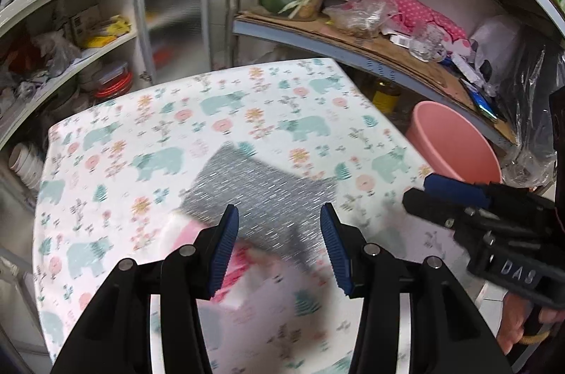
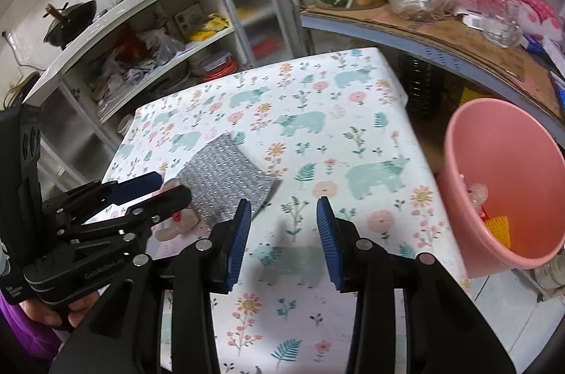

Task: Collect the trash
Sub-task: 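Move both open tools back over the pink paper cup and silver scouring pad, then grasp the pink paper cup with the left tool while the right tool grasps the silver scouring pad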

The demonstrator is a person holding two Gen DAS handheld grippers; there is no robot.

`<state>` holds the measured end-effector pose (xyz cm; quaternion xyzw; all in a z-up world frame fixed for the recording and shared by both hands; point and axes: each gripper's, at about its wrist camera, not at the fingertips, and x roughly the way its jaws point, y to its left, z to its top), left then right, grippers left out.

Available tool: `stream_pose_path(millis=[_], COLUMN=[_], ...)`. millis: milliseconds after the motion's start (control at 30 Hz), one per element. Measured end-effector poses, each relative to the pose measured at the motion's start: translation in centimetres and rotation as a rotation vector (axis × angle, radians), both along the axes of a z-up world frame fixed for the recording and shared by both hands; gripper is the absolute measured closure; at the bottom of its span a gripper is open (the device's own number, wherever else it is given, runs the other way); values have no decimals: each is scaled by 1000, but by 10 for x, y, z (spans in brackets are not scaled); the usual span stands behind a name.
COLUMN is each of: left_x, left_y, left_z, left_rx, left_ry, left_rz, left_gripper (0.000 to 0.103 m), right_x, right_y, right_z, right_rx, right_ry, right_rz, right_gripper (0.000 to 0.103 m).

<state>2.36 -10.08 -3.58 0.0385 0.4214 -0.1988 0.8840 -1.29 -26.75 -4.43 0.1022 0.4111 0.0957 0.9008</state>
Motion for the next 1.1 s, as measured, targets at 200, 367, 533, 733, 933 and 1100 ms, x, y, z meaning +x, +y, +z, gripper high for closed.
stream_pose_path(millis=[200,367,533,733,933,1100], left_x=[-8,-8,-9,4,18,27], left_y=[37,60,66,61,62,64], left_z=[-10,-21,-31,-33,-33,-38], left_rx=[12,10,-8,-71,-169,-196], left_ry=[24,61,103,154,228,268], left_rz=[54,104,120,141,160,196], left_gripper=[56,55,55,49,48,35], right_x=[4,9,11,20,54,82], right_y=[14,23,29,35,44,63], right_z=[-4,-12,-16,-14,-13,-28], right_rx=[2,-2,-1,-16,-66,-114], right_ry=[6,24,31,15,17,59], right_rz=[51,82,113,164,234,292], right_gripper=[64,64,64,64,64,64])
